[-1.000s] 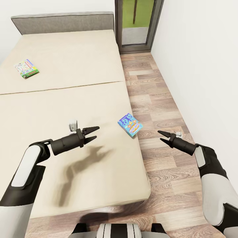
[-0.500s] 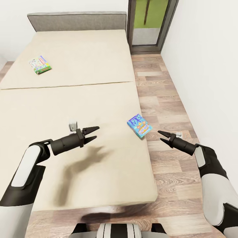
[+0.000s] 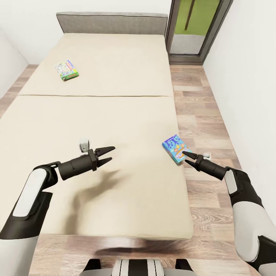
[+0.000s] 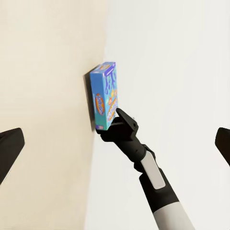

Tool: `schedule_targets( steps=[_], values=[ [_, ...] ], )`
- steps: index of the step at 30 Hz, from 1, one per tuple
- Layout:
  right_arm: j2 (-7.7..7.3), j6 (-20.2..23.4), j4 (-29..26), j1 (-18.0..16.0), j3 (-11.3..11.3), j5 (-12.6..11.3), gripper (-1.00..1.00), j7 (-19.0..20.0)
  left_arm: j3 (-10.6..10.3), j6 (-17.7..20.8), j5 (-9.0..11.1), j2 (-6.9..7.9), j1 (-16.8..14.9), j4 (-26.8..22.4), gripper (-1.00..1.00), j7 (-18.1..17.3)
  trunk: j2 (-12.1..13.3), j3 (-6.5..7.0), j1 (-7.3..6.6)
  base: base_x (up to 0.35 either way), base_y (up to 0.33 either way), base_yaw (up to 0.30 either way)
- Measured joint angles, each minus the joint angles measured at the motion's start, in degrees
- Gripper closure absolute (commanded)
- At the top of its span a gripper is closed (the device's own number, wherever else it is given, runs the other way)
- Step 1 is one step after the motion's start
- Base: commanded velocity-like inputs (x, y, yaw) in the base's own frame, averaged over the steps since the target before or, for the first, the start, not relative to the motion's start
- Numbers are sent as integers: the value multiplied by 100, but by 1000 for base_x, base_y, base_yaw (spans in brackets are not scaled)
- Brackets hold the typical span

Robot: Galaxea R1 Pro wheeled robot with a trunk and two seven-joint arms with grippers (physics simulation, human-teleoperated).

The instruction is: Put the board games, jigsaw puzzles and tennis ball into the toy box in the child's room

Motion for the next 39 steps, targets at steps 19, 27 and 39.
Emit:
schedule_targets(
  steps=[19,27,39],
  values=[
    [-6,-69,-29,5,8,22,-100,16,-1,0,-1,2,2,0,-100,24,0,0,0,0,0,30],
    [-5,-71,-39,5,11,18,-100,21,-1,0,-1,2,2,3,-100,30,0,0,0,0,0,4],
    [-8,-60,-43,5,11,4,-100,24,-1,0,-2,1,2,8,-100,34,0,0,0,0,0,1]
  ],
)
